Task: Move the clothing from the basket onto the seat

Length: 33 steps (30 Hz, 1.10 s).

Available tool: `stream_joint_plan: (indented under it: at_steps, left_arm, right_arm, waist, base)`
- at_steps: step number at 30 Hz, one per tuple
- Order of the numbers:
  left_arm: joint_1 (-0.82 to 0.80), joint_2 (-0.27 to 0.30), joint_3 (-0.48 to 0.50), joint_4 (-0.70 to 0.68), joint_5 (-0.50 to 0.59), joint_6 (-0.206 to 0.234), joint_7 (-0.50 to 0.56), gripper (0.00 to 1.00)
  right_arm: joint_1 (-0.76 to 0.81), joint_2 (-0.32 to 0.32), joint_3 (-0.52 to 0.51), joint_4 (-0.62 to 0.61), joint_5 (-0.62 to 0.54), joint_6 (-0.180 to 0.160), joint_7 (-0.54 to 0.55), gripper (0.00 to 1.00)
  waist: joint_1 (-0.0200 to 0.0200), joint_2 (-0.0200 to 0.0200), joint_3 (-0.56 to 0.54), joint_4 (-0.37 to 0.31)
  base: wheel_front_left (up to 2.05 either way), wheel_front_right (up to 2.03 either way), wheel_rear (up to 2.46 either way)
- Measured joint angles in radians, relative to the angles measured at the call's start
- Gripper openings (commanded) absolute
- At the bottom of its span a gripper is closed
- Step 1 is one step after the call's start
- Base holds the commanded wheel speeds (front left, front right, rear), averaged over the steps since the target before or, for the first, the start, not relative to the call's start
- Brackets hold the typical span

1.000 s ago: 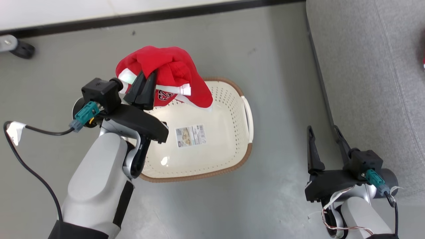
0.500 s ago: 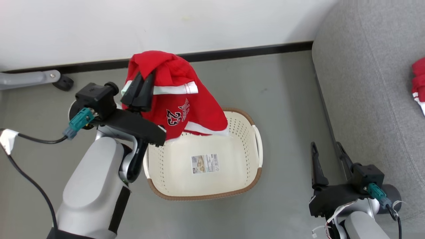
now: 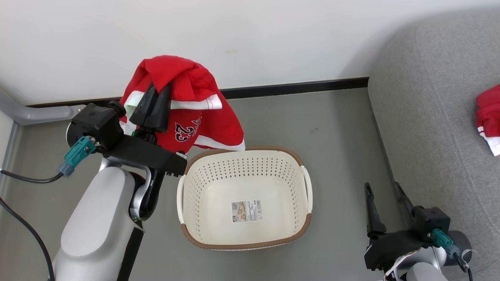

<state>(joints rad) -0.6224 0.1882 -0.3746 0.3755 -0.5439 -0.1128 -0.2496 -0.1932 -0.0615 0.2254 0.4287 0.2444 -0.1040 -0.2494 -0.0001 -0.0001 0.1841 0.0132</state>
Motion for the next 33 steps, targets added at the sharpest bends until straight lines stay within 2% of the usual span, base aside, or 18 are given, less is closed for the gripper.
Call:
stream_joint_plan:
  at_steps: [9, 19, 28, 33]
  left_arm:
    - [0.018, 0.008, 0.003, -0.118, 0.011, 0.023, 0.000, 0.00]
    - [0.040, 0.012, 0.002, -0.181, 0.019, 0.044, 0.002, 0.00]
    - [0.042, 0.018, 0.003, -0.204, 0.019, 0.061, 0.017, 0.00]
    - [0.043, 0.018, 0.002, -0.213, 0.019, 0.069, 0.028, 0.00]
  right_arm:
    - [0.023, 0.000, 0.001, -0.005, 0.000, 0.000, 0.000, 1.00]
    - [0.023, 0.000, 0.006, -0.017, -0.001, 0.010, 0.000, 1.00]
    - [-0.028, 0.000, 0.039, -0.082, -0.030, 0.040, 0.000, 1.00]
    - [-0.099, -0.004, 0.086, -0.134, -0.066, 0.079, 0.000, 1.00]
  waist:
    - [0.0001, 0.0000, -0.020, -0.007]
    - [0.0001, 0.0001, -0.022, -0.011]
    - [0.0001, 0.0001, -0.021, -0.011]
    - [0.0001, 0.0002, -0.019, -0.011]
  base:
    - [0.00, 0.00, 0.00]
    - [0.00, 0.00, 0.00]
    - [0.00, 0.00, 0.00]
    - [0.00, 0.00, 0.00]
